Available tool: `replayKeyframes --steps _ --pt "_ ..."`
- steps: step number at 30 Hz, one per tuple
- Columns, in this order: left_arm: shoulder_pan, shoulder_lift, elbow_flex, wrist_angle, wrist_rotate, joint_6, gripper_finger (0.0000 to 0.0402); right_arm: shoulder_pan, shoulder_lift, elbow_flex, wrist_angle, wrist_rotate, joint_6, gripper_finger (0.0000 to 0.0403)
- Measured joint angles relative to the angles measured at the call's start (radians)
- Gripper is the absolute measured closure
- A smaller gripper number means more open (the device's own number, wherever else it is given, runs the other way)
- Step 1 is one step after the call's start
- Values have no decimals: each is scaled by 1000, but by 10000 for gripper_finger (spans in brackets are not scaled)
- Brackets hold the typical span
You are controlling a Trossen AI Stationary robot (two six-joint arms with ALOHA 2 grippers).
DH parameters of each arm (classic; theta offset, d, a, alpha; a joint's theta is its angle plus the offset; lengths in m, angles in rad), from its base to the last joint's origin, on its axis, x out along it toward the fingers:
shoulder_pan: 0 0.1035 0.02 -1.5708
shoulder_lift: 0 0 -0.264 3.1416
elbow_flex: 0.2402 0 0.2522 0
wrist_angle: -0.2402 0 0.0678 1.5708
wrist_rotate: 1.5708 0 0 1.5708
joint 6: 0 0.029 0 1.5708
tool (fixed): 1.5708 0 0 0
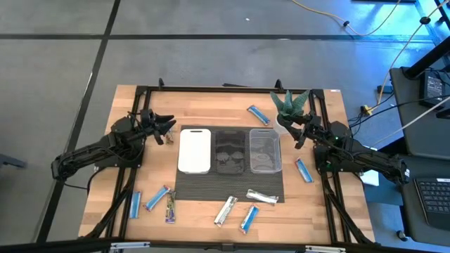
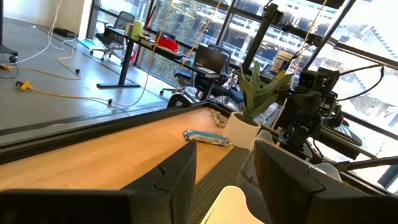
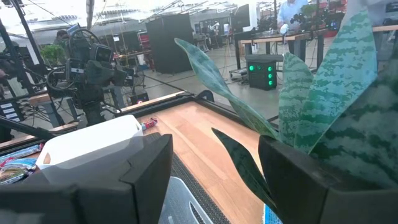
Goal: Pick and place Granola Bars by type
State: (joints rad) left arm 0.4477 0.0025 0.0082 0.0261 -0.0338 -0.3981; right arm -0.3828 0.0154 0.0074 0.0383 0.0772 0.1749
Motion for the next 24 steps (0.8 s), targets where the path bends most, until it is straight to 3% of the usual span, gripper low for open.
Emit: replayKeyframes --steps 24 --pt "0 0 0 0 0 0 249 0 0 0 0 0 51 162"
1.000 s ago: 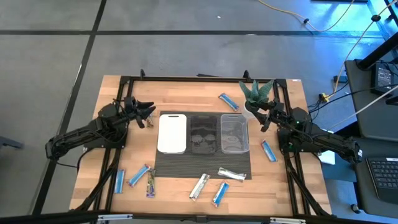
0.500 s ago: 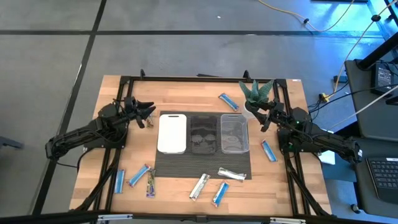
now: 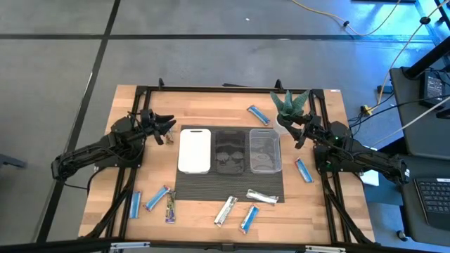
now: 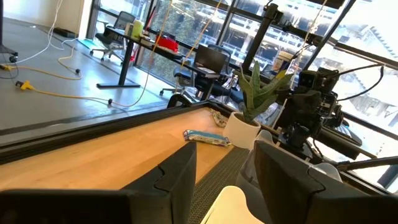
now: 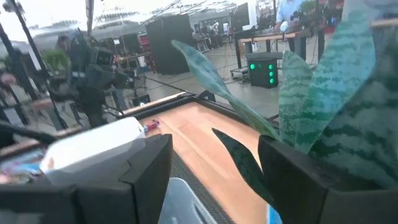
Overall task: Pick and place Granola Bars by type
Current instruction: Put the red granola bar into the white bin
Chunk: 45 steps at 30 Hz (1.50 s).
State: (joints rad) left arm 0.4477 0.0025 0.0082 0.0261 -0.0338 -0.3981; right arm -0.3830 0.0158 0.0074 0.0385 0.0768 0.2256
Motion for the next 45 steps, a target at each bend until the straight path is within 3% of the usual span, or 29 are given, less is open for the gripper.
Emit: replayKeyframes --steps 10,20,38,45 --pt "0 0 0 0 -3 0 249 0 0 0 29 -15 156 162" --pt "0 0 0 0 -11 0 249 0 0 0 101 -281 109 162" --pt "0 0 0 1 -6 106 249 0 0 0 91 -288 106 162" --pt "-1 0 1 8 51 134 249 0 0 0 89 -289 49 162"
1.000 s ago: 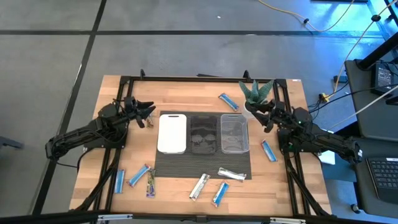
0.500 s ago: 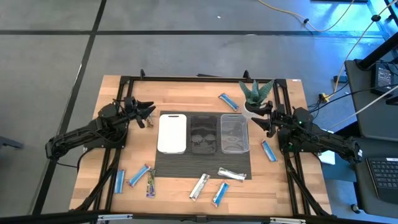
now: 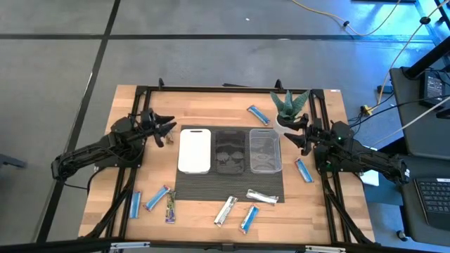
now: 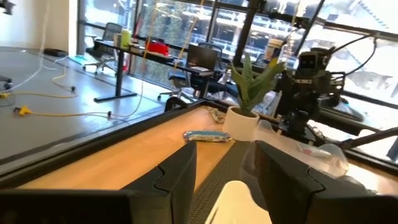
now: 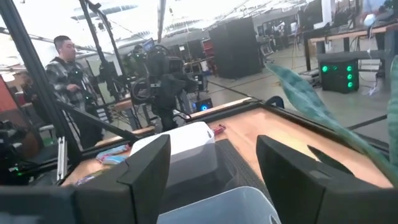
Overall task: Pick and place Granola Bars by type
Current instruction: Put the red granola bar into the white bin
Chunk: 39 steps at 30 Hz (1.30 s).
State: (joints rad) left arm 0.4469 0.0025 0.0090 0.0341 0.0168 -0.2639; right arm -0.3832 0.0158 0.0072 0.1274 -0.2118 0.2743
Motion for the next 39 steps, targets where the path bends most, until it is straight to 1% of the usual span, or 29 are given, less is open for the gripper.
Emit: replayKeyframes --steps 4,7,11,14,16,18,20,23,24,26,29,31,35,39 --pt "0 5 41 1 -12 -35 257 0 0 0 1 1 -29 162" --pt "-8 27 79 -6 -42 -10 270 0 0 0 1 19 -66 162" --pt "-37 91 133 -8 -155 64 290 0 0 0 1 65 -80 162" --pt "-58 162 194 -35 -219 92 304 0 0 0 2 112 -99 162" --pt "-69 224 246 -91 -275 103 312 0 0 0 2 133 -103 162" --pt "-79 297 309 -185 -346 98 321 0 0 0 2 140 -105 162" --pt "-86 379 379 -305 -432 39 328 0 0 0 2 140 -126 162" --pt "-81 503 479 -517 -550 -149 339 0 0 0 2 141 -138 162" --pt "-76 541 503 -576 -569 -217 342 0 0 0 2 141 -136 162" --pt "-64 610 531 -659 -566 -334 347 0 0 0 2 141 -126 162" --pt "-46 705 528 -696 -526 -496 353 0 0 0 1 141 -123 162" --pt "-34 765 516 -700 -512 -559 354 0 0 0 0 141 -123 162" --pt "-8 877 509 -698 -513 -616 353 0 0 0 -15 141 -122 162" --pt "14 960 509 -688 -516 -632 353 0 0 0 -25 142 -120 162"
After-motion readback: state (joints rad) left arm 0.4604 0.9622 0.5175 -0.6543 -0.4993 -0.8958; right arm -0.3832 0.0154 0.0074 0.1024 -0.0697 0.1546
